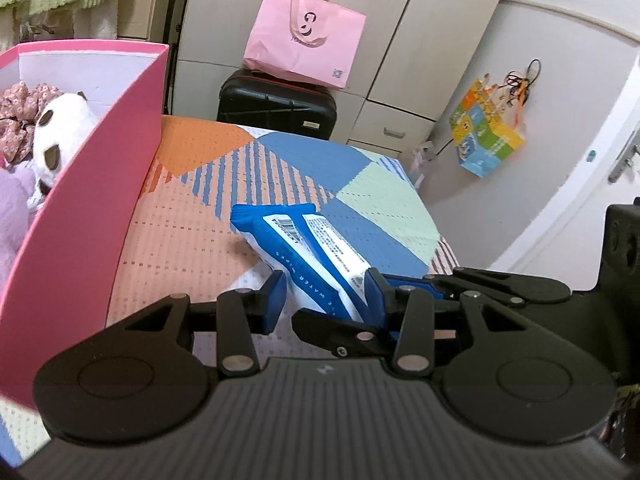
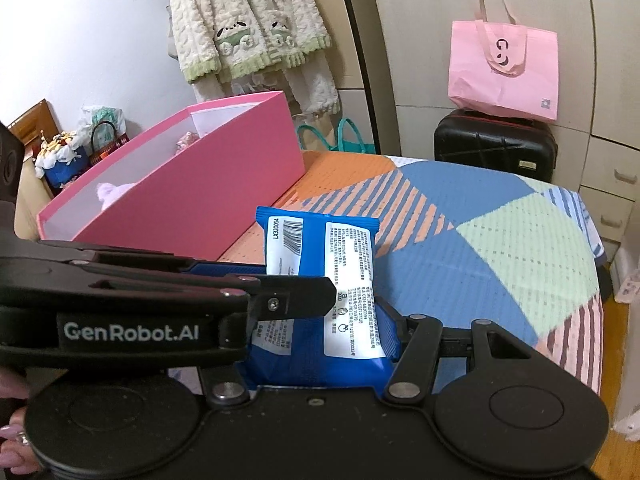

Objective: Organize soft objects
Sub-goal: 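Lift and carry the blue wipes pack with the left tool over the box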

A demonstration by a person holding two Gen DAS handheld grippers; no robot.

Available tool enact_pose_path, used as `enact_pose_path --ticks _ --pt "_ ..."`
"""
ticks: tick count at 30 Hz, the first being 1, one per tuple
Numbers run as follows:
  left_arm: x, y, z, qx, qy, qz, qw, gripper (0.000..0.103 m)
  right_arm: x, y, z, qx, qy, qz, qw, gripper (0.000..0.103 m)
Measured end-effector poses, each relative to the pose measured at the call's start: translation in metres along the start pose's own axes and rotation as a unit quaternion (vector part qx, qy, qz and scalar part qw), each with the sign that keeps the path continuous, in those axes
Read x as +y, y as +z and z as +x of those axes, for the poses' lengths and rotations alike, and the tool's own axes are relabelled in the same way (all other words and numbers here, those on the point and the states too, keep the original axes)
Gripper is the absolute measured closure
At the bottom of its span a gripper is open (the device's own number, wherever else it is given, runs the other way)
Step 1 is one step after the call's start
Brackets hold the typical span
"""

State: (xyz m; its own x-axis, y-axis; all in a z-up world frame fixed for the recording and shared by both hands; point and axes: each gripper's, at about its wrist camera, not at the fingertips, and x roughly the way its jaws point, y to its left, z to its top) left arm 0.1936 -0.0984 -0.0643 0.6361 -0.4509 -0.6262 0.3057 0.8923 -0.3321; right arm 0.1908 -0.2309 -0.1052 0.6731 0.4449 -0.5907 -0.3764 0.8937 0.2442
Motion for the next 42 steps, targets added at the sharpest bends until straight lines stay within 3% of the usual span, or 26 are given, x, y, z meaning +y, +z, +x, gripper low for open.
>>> enact_pose_path --ticks 9,20,26,33,42 --pt "-0.004 -0.016 -0.047 -0.021 -0.035 0.019 0.999 0.061 0.026 -0.016 -0.036 -0.019 -0.004 0.007 1.0 0.04" --pt "0.009 -0.033 -0.125 -0.056 -0.065 0.025 0.9959 0.059 0.084 -0.025 -0.085 -0.058 0.011 -0.056 0.997 0.039" --pt "0.023 -0.032 -0.17 -0.096 -0.065 0.039 0.9925 0.059 0.12 -0.018 -0.102 -0.08 0.025 -0.081 0.993 0.039" --pt "0.052 -0.015 -0.202 -0.129 -0.052 0.035 0.9896 0.058 0.155 0.007 -0.098 -0.099 0.045 -0.101 0.989 0.039" --pt "0.1 0.026 -0.204 -0.151 -0.021 0.007 0.9883 0.058 0.183 0.057 -0.056 -0.091 0.072 -0.103 0.988 0.039"
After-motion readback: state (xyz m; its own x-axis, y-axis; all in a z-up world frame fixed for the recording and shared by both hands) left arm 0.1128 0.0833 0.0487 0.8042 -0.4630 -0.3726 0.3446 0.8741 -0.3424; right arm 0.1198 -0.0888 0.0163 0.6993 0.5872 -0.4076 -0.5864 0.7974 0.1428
